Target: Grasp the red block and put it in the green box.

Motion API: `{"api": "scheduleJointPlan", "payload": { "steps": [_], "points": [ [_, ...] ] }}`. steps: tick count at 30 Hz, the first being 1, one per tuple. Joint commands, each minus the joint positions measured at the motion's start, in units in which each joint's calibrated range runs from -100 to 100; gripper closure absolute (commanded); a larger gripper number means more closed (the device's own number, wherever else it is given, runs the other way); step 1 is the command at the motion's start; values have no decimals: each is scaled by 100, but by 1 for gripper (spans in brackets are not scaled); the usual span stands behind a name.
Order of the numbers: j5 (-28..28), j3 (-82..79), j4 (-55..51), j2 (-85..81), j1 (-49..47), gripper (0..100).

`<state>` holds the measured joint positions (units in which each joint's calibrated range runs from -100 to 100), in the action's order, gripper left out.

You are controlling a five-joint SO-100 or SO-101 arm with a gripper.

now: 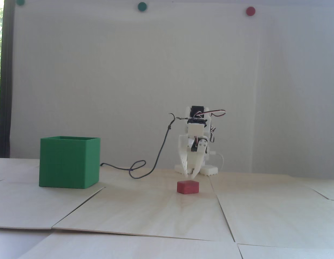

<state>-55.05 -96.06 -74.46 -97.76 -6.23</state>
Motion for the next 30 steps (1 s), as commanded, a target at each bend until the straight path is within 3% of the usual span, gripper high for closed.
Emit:
{"api": "scheduleJointPlan", "payload": {
  "steps": [1,6,7,16,25,30],
  "points": [
    [34,760,-286,-98,-402,98],
    [887,2028,-404,171,-1641,98],
    [986,3004,-235,1237,-1866,98],
    [997,6829,34,5832,-981,98],
    [1028,9801,-345,8461,-290,98],
    [1876,10378,-977,9377,-668,98]
  ]
}}
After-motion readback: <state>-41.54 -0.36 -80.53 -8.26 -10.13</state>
